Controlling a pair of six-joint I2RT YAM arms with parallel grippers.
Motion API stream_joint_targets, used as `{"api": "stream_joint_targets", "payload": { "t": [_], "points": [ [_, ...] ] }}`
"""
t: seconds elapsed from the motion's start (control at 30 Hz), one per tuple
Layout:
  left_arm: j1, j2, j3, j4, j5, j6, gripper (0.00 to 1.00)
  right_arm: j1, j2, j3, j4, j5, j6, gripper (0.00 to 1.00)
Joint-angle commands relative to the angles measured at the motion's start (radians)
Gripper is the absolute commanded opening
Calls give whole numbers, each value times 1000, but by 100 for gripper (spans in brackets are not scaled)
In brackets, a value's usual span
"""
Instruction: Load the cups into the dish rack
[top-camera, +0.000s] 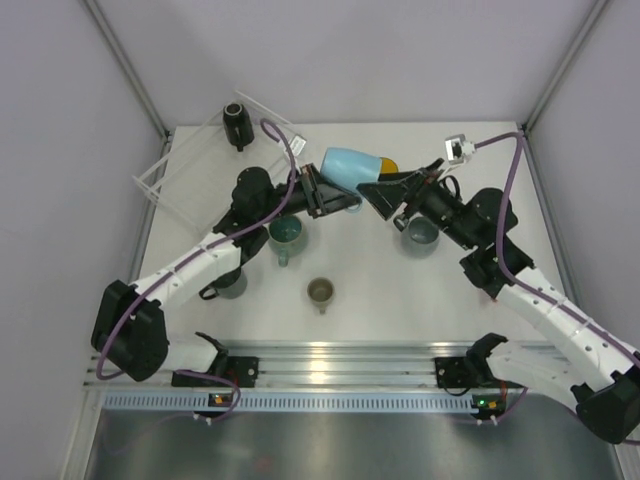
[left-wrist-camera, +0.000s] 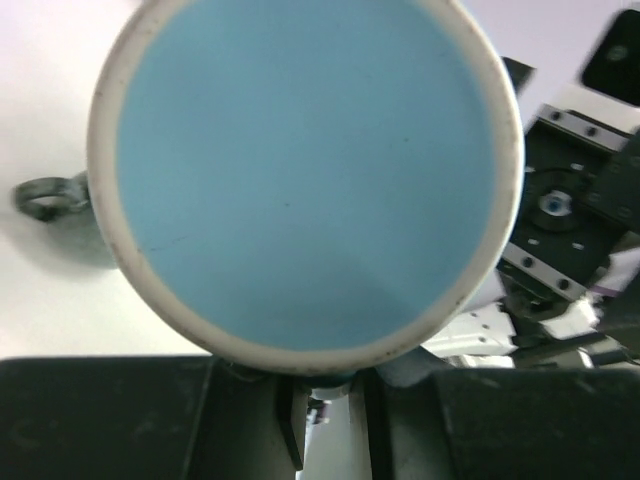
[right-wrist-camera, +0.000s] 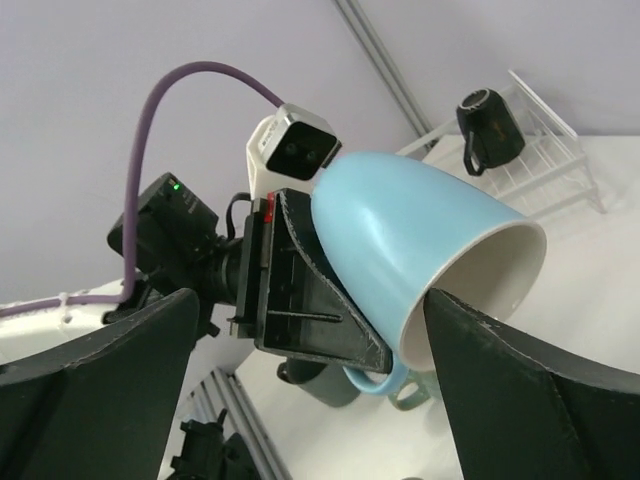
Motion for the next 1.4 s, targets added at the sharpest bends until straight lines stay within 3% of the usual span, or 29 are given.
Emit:
{"api": "stream_joint_targets", "payload": {
  "t": [0.0,0.27,0.5,0.87,1.37],
  "points": [
    [8,-53,94,-147,-87,163,0,2,-74,53,-48,61,-67,97],
    [45,-46,326,-643,-369,543,0,2,-146,90,-156,110,-133,99],
    [165,15,432,-822,-548,685,0,0,-191,96,-199,140,-185,99],
    [429,156,518,-853,-817,702,0,-3,-246,75,-265,199,-271,100],
    [544,529,777,-837,-959,709,0,-9,-248,49,-281,228,-339,99]
  ]
}}
